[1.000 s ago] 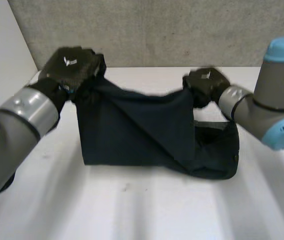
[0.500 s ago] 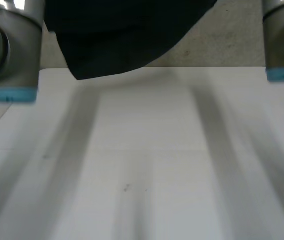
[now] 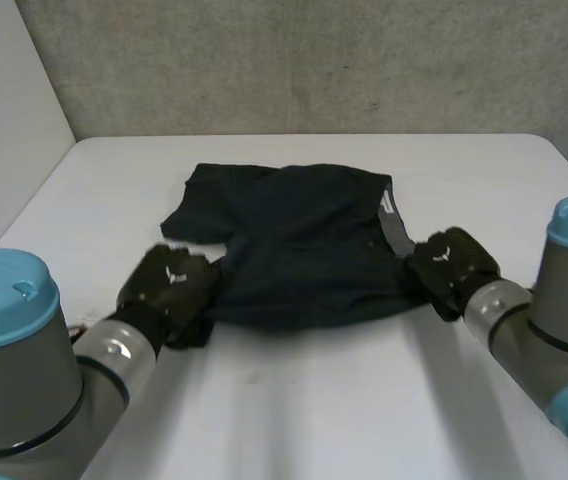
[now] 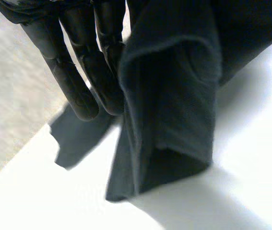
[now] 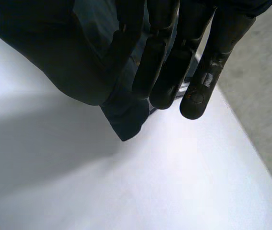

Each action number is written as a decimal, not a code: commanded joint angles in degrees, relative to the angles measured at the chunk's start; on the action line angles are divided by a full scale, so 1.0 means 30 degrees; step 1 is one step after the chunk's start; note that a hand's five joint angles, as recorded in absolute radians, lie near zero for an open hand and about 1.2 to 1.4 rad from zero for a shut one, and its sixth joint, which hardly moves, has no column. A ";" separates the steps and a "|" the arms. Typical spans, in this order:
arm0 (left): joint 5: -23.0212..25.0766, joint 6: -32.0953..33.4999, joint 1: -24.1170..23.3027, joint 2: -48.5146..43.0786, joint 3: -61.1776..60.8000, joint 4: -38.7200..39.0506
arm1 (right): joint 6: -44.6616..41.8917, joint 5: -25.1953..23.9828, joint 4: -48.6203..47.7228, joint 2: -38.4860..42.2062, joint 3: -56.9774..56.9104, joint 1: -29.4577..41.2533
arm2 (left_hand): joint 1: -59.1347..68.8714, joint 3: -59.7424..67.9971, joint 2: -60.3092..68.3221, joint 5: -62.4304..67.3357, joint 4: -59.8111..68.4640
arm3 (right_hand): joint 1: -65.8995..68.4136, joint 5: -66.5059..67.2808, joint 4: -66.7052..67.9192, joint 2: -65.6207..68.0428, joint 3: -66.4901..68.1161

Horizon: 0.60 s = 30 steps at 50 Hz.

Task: Fold the shorts.

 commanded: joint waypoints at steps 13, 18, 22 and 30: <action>-0.0070 0.0580 -0.1415 0.1061 -0.1421 -0.6753 | -0.4602 -0.1231 1.0719 -0.5703 0.2361 -0.0942 | 0.4414 0.3880 0.3746 0.4874 0.3698 | 0.7596 0.4450 0.3889 0.4200 0.4171; -0.0304 0.0464 -0.1327 0.0417 -0.1451 -0.4702 | -0.2584 -0.1700 0.6826 -0.5734 0.2537 -0.1062 | 0.1843 0.1309 0.1175 0.2303 0.1127 | 0.1580 -0.1566 -0.2127 -0.1815 -0.1844; -0.0304 0.0375 -0.1122 0.0445 -0.1334 -0.4114 | 0.0784 -0.1964 0.3776 -0.5734 0.2829 -0.1237 | 0.2009 0.1475 0.1341 0.2470 0.1294 | -0.9534 -1.2680 -1.3241 -1.2929 -1.2958; -0.0275 0.0258 -0.1151 0.2287 -0.0400 -0.3967 | 0.5182 -0.4538 0.2892 -0.5734 0.3766 -0.1880 | 0.4414 0.3880 0.3746 0.4874 0.3698 | -1.3913 -1.7058 -1.7619 -1.7308 -1.7337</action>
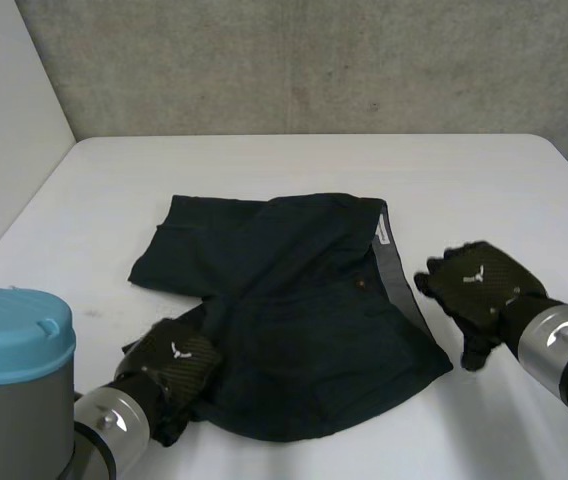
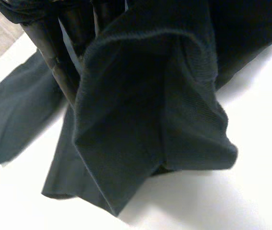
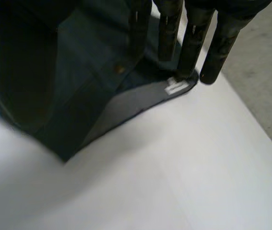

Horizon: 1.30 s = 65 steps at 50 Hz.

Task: Fold the shorts.

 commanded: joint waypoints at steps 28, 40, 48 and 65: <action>0.0037 -0.4767 0.0018 0.2206 0.5507 -0.0256 | 1.0284 -0.1740 -0.8968 0.4310 0.3568 0.0972 | 0.4426 0.4864 0.4870 0.4882 0.4815 | 0.2696 0.1871 0.2018 0.1861 0.2055; 0.0154 -0.4183 0.0077 0.2937 0.5419 -0.1104 | 0.5252 -0.0153 -0.8770 0.1391 0.0991 0.0796 | 0.4426 0.4864 0.4870 0.4882 0.4815 | 2.0523 1.9699 1.9846 1.9689 1.9882; 0.0330 -0.1225 0.1015 0.3260 0.5215 -0.3652 | -0.0757 -0.0271 -0.0690 -0.2805 -0.2698 0.0270 | 0.4426 0.4864 0.4870 0.4882 0.4815 | 2.0523 1.9699 1.9846 1.9689 1.9882; 0.0242 -0.0139 0.1015 0.0110 0.4508 -0.3161 | -0.2549 -0.0066 0.6118 0.1231 -0.4519 0.0415 | 0.4426 0.4864 0.4870 0.4882 0.4815 | 2.0523 1.9699 1.9846 1.9689 1.9882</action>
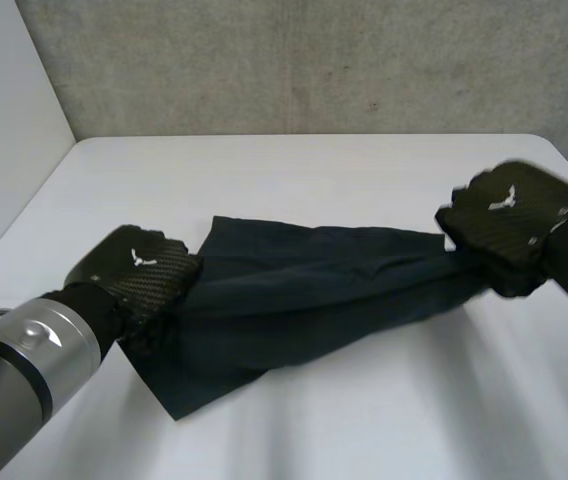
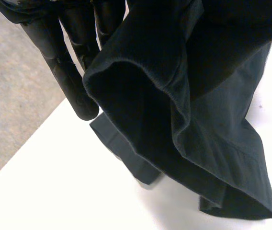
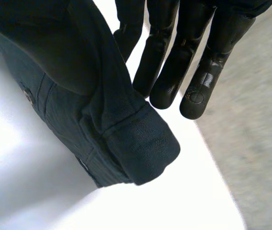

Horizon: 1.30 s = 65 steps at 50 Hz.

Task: Fold the shorts.

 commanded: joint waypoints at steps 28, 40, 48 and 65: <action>-0.1740 0.2422 0.1354 -0.5804 1.3168 1.3898 | 0.4375 0.4609 -1.6117 0.6910 -1.1015 0.1554 | 0.4419 0.3891 0.3790 0.4680 0.3770 | 0.8334 0.4835 0.3944 0.4233 0.4150; -0.1212 -0.0042 0.1588 -0.5949 0.6196 1.3723 | 0.4231 0.4346 -1.6059 0.7958 -0.5278 0.1700 | 0.4419 0.3891 0.3790 0.4680 0.3770 | 0.8334 0.4835 0.3944 0.4233 0.4150; -0.1271 -0.0101 0.1266 -0.9960 0.3556 1.2729 | 0.3644 0.4463 -1.4129 1.1565 -0.3485 0.1788 | 0.4419 0.3891 0.3790 0.4680 0.3770 | 0.8334 0.4835 0.3944 0.4233 0.4150; -0.1095 0.0338 0.0153 -0.6803 0.0832 0.2887 | -0.0046 0.3234 -0.3642 0.8523 -0.0117 0.1730 | 0.4419 0.3891 0.3790 0.4680 0.3770 | 0.8334 0.4835 0.3944 0.4233 0.4150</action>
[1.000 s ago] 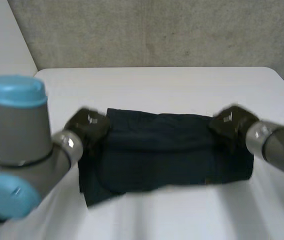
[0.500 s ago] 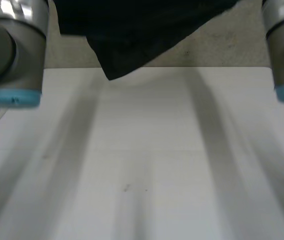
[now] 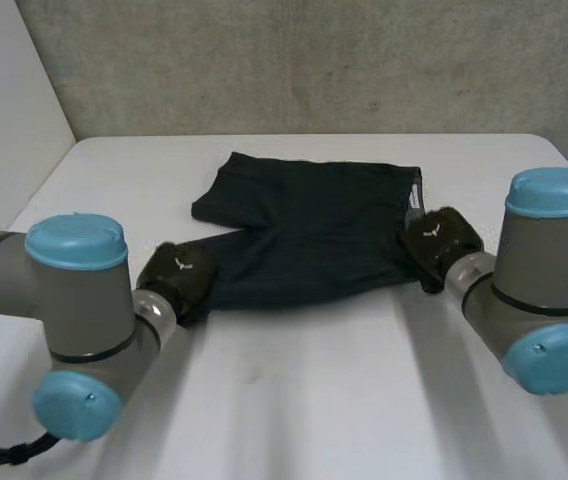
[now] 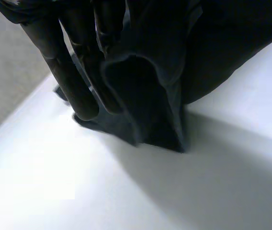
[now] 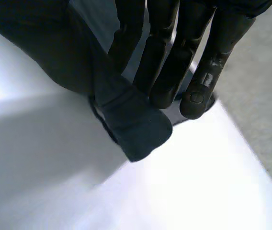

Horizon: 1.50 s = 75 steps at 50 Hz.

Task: Fold the shorts.

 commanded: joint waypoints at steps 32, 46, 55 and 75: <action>-0.0249 0.7580 -0.1040 -0.0669 0.4480 0.0207 | -0.2973 -0.0610 0.3577 -0.2076 -0.0933 -0.1147 | 0.4419 0.3827 0.3721 0.4401 0.3691 | 0.8333 0.4528 0.3889 0.4231 0.3805; -0.0190 0.7374 -0.1040 -0.7793 1.1664 0.2491 | -0.3764 0.1148 0.0052 0.4611 -0.6096 -0.1059 | -0.5289 -0.5881 -0.5987 -0.5307 -0.6017 | 0.5188 0.1384 0.0745 0.1087 0.0661; -0.1737 0.6967 -0.1362 -0.6599 1.0555 0.6679 | 0.0685 0.1119 -0.5218 0.2157 -0.4431 -0.1323 | -1.8915 -1.9507 -1.9612 -1.8932 -1.9643 | -1.5001 -1.8806 -1.9444 -1.9102 -1.9528; -0.1365 -0.3519 -0.1303 0.4683 -0.1338 0.5631 | 0.4585 -0.2952 0.2103 -0.5787 0.4416 -0.3226 | -1.8915 -1.9507 -1.9612 -1.8932 -1.9643 | -1.3683 -1.7488 -1.8127 -1.7785 -1.8211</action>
